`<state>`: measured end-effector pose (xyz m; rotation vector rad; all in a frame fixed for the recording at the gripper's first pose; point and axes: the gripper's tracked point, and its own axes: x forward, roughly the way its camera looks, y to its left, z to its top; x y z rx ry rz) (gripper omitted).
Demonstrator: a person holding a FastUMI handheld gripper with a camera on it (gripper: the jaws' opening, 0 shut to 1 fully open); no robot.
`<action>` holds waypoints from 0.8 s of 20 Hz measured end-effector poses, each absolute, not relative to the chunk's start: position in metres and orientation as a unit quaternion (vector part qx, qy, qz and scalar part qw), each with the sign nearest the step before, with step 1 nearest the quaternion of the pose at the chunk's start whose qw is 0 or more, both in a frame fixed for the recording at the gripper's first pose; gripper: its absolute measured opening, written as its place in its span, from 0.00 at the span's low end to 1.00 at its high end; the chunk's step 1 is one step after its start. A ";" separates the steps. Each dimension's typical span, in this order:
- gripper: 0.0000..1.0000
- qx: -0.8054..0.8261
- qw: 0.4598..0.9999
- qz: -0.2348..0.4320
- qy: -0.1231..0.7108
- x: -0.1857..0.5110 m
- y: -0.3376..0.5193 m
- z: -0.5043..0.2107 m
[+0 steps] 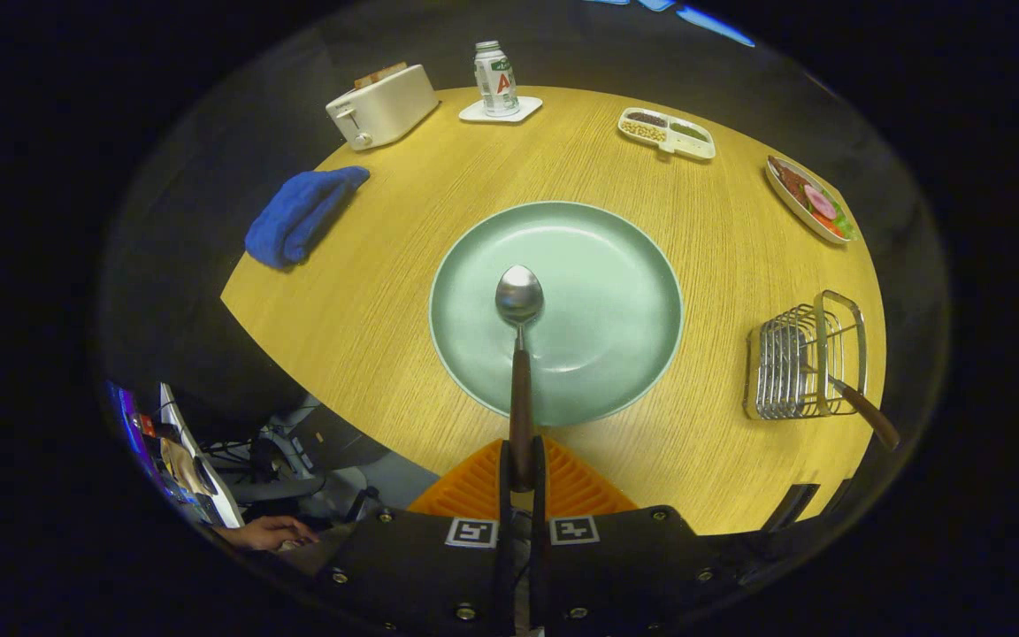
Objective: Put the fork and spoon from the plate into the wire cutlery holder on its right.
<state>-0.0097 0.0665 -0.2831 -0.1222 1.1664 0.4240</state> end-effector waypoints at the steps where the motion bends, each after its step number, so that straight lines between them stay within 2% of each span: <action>1: 0.07 -0.061 0.810 0.199 0.548 -0.010 0.061 -0.278; 16: 0.07 0.008 0.826 0.203 0.526 0.017 0.018 -0.201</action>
